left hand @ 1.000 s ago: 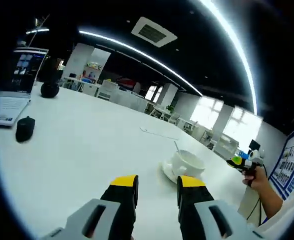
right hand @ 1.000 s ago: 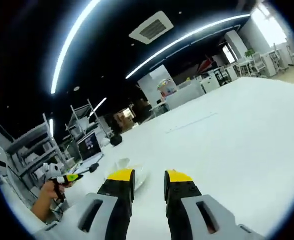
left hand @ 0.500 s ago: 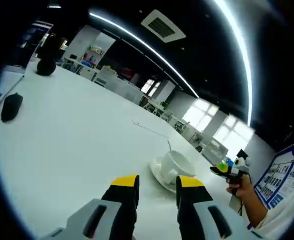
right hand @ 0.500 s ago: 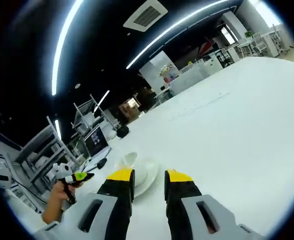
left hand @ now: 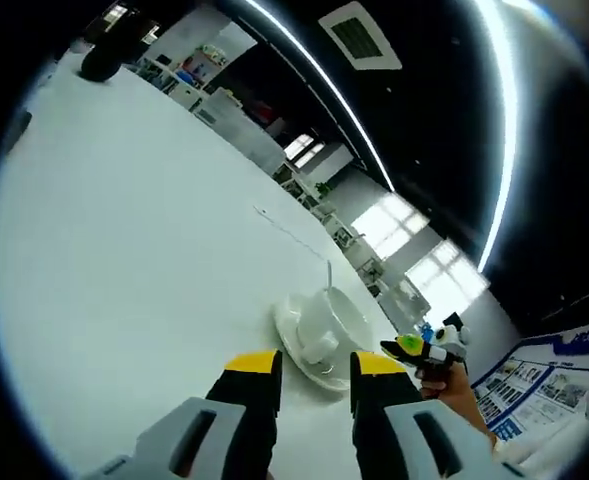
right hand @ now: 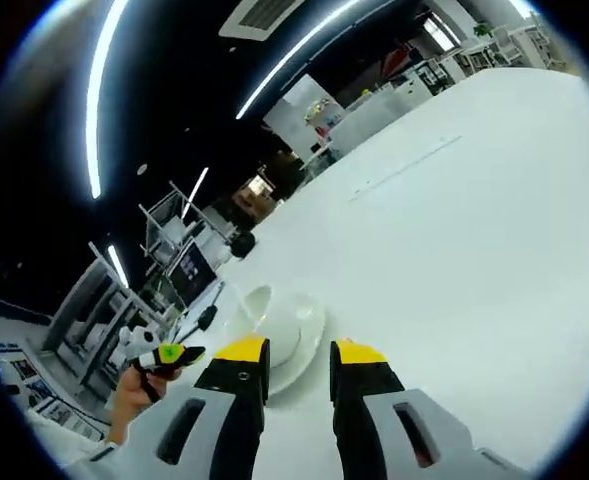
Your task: Tidy tabletop coffee trays, cups and spoons，present forward
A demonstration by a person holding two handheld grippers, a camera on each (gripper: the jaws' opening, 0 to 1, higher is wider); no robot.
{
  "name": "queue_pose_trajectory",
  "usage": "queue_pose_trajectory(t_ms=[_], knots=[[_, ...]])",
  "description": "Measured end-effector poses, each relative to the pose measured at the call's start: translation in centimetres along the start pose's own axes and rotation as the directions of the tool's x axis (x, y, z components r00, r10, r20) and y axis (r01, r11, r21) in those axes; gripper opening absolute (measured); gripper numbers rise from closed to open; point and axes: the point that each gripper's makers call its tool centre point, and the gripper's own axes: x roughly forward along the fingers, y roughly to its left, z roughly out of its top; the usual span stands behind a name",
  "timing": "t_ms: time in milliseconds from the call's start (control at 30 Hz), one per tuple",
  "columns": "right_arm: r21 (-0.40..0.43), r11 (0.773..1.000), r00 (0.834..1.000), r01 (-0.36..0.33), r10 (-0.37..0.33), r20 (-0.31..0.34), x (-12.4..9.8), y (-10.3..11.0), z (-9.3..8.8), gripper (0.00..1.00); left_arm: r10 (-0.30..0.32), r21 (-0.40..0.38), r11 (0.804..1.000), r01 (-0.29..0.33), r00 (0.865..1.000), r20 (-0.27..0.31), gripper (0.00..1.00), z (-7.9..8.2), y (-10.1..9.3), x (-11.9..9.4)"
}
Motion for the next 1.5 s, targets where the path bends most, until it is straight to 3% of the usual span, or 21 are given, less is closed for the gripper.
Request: queue_pose_trajectory(t_ms=[167,400,767,867,1500], knots=[[0.037,0.999,0.999,0.006,-0.005,-0.039,1.4,-0.1,-0.8,0.25,-0.017,-0.062,0.998,0.017,1.000,-0.007,0.29,-0.2,-0.3,1.4],[0.065,0.998,0.998,0.007,-0.002,-0.071,2.9,0.0,-1.2,0.25,-0.004,-0.144,0.990,0.001,1.000,-0.020,0.29,-0.1,1.1,3.0],[0.089,0.996,0.994,0.022,-0.012,-0.106,4.6,-0.7,-1.1,0.25,-0.004,-0.205,0.979,-0.012,0.997,-0.074,0.29,-0.5,1.7,5.4],[0.095,0.995,0.993,0.021,-0.009,-0.117,5.1,-0.7,-1.3,0.24,0.009,-0.192,0.981,-0.027,0.995,-0.096,0.29,-0.6,1.9,6.0],[0.087,0.996,0.986,0.035,-0.020,-0.168,6.5,-1.0,-2.6,0.22,-0.025,-0.293,0.956,-0.013,0.992,-0.126,0.27,-1.6,2.3,8.0]])
